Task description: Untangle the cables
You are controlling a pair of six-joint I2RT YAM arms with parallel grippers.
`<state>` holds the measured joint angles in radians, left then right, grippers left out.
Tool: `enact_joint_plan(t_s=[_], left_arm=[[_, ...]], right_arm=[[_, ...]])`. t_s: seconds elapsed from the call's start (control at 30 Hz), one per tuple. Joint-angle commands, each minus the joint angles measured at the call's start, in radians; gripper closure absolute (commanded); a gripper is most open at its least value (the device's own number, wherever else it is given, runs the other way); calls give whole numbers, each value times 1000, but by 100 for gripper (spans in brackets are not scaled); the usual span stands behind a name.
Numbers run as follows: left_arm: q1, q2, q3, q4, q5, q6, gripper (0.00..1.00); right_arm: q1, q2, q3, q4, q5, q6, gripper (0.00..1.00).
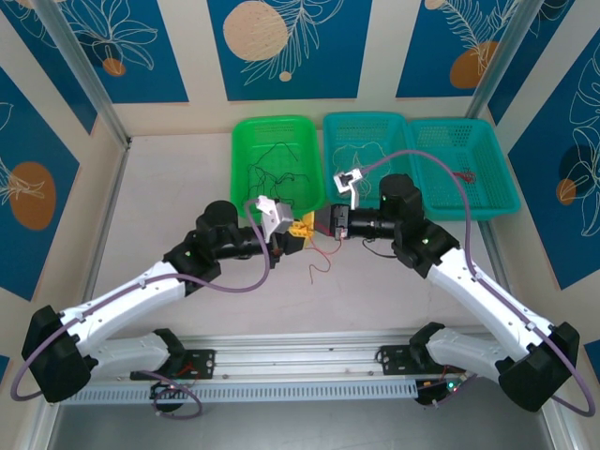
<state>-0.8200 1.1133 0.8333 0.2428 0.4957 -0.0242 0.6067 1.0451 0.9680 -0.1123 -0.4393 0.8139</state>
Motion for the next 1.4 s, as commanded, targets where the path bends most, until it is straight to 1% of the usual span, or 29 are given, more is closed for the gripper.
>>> enact_joint_plan(t_s=[0.0,0.07,0.1,0.13,0.17,0.23,0.3,0.37,0.43,0.47,0.5,0.6,0.67,0.73,0.8,0.87,1.0,1.1,1.17,1.2,1.27,1.3,1.33,1.37], left_arm=[[-8,-4,22,8,-61,4,89],[-9,-17,7,16,-78,8,47],[-8,-25,1,20,-84,9,34],[-9,-36,-8,23,-94,12,27],[-9,-51,-20,27,-105,14,22],[-8,-81,-42,30,-125,21,15],[-8,-108,-62,29,-141,25,11],[-8,-129,-74,15,-146,33,6],[-9,-147,-76,-13,-146,41,4],[-8,-155,-78,-25,-149,45,2],[-8,-161,-84,-28,-152,46,0],[-8,-177,-108,-13,-163,43,0],[-9,-178,-122,0,-167,41,0],[-8,-174,-136,19,-173,41,0],[-8,-165,-146,33,-173,40,0],[-8,-154,-145,36,-172,45,0],[-8,-139,-143,47,-189,50,0],[-8,-141,-139,29,-209,35,0],[-9,-153,-140,8,-230,24,0],[-8,-164,-144,-6,-243,22,0],[-7,-189,-153,-29,-289,10,0],[-7,-205,-160,-45,-330,1,0],[-7,-222,-168,-65,-377,-9,0],[-7,-236,-173,-82,-425,-19,0]], right_arm=[[13,-53,-21,29,60,23,100],[-9,-80,-35,37,109,42,100],[-24,-90,-39,38,133,50,100],[-49,-100,-44,38,165,63,100],[-80,-110,-50,41,186,79,100],[-174,-118,-65,73,194,109,100],[-306,-105,-78,128,160,158,100],[-467,-60,-73,217,86,239,100],[-607,-4,-29,276,5,291,100],[-670,25,2,281,-10,302,100],[-713,44,24,283,-6,312,100],[-867,103,54,332,31,368,100],[-960,141,26,424,67,437,100],[-1031,184,-2,516,82,482,100],[-1081,233,-12,552,78,486,100],[-1102,288,-11,536,74,450,100],[-1085,443,36,454,65,333,100],[-1060,593,175,307,91,207,100],[-1053,690,312,137,89,138,84],[-1053,720,374,52,94,120,71],[-1053,733,419,-29,122,117,50],[-1051,709,414,-51,151,110,37],[-1046,670,397,-69,186,97,17],[-1036,630,374,-72,212,71,0]])
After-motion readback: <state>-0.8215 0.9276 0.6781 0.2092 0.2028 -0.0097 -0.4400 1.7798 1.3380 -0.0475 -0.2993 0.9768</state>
